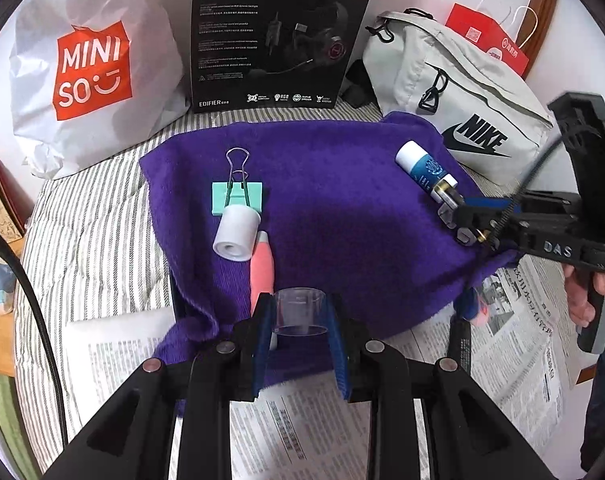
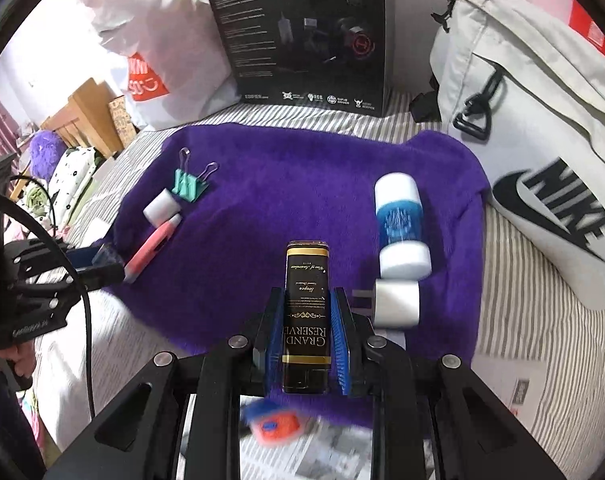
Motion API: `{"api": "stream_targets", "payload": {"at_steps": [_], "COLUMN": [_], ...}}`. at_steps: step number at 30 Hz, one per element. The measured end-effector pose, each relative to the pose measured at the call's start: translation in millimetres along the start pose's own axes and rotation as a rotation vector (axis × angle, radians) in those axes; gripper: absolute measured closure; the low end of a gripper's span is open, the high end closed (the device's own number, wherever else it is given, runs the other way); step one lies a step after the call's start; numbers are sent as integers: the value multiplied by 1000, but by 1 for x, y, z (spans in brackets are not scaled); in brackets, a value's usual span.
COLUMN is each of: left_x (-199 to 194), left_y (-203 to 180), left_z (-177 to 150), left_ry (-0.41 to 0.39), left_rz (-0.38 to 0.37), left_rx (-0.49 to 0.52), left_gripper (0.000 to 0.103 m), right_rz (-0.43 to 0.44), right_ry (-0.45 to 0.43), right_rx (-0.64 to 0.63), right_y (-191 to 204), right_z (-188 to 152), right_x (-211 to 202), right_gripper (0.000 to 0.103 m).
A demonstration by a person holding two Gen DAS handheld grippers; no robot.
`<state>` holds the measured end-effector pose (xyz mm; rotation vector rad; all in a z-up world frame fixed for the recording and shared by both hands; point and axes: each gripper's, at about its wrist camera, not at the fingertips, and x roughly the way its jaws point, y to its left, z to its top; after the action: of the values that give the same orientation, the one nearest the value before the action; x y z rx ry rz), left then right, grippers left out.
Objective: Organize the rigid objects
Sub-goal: 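Lower the bottle onto the towel and open the right tool while the left tool carries the cap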
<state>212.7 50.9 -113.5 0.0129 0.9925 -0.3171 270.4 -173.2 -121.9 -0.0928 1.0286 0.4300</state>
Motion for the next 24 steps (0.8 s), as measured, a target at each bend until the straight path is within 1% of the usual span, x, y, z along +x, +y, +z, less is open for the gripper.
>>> {"api": "stream_targets", "payload": {"at_steps": [8, 11, 14, 18, 24], "left_x": [13, 18, 20, 25, 29], "left_y": [10, 13, 16, 16, 17], "left_z": [7, 8, 8, 8, 7], "left_ry": [7, 9, 8, 13, 16], "left_rz": [-7, -9, -16, -27, -28], "left_rx": [7, 5, -4, -7, -4], "left_gripper": [77, 77, 77, 77, 77], "right_rz": [-15, -51, -88, -107, -106], "right_ry": [14, 34, 48, 57, 51], "right_rx": [32, 26, 17, 15, 3], "right_y": [-8, -9, -11, -15, -16], "right_z": [32, 39, 42, 42, 41], "right_x": [36, 51, 60, 66, 69], "right_gripper": [80, 80, 80, 80, 80]}}
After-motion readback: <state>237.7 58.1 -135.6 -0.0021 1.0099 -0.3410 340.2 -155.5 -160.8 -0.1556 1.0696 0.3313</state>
